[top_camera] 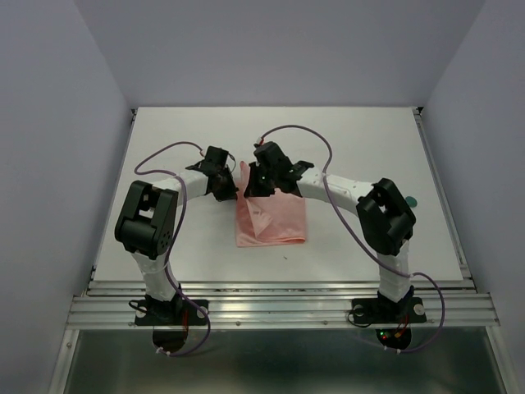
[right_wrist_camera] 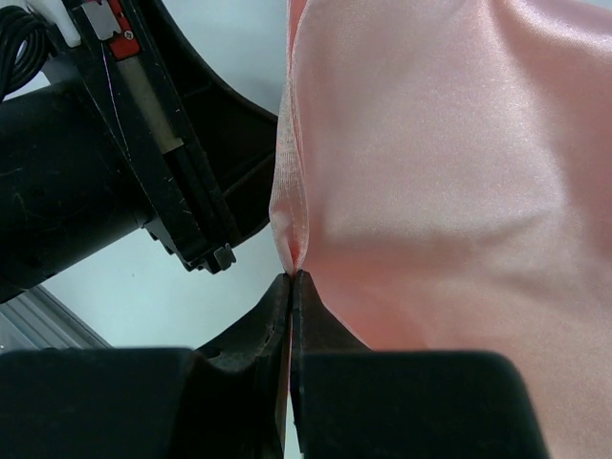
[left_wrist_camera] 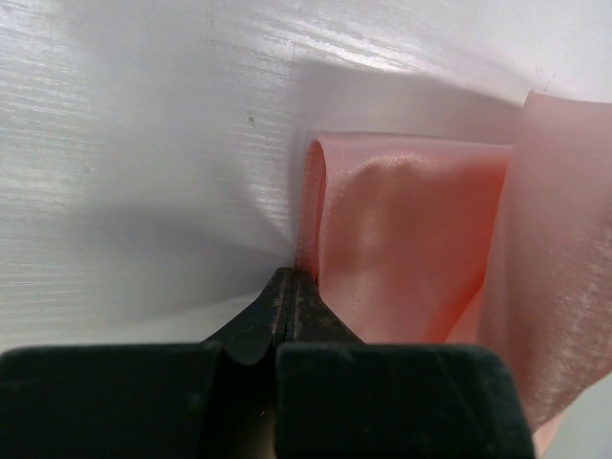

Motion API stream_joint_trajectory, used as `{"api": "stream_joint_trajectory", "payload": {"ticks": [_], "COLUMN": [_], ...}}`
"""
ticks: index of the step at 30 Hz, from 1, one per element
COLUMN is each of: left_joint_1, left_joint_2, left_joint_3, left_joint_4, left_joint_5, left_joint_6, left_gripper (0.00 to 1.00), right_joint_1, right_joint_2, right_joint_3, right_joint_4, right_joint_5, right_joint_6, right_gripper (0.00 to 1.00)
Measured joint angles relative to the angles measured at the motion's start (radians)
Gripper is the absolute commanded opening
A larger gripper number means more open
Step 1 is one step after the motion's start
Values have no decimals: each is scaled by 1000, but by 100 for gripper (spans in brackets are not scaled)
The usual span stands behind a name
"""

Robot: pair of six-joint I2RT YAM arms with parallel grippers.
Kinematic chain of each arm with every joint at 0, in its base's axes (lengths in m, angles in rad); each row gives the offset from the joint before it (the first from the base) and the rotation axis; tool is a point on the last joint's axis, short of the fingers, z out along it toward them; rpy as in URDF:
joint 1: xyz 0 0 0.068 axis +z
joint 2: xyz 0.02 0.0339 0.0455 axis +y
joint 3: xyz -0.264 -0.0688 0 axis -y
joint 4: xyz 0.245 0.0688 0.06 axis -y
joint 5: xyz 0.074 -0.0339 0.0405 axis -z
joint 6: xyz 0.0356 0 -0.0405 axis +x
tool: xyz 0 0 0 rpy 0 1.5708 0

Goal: Fold the napkin into a case and place the utensils inside
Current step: Fold the rectangle-folded napkin at the center of the board.

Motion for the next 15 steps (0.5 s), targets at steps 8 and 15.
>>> {"api": "stream_joint_trajectory", "payload": {"ticks": [8, 15], "left_joint_1": [18, 55], "left_joint_2": [-8, -39], "left_joint_3": [-3, -5], "left_joint_4": [-17, -77], "left_joint_5": [9, 11], "left_joint_6": [2, 20], "left_gripper": [0, 33], "right_joint_1": [6, 13], "right_joint_2": [45, 97], "right_joint_3": [49, 123], "right_joint_4": [-3, -2], "right_joint_5": [-18, -60], "right_joint_6": [0, 2], "right_gripper": [1, 49]}}
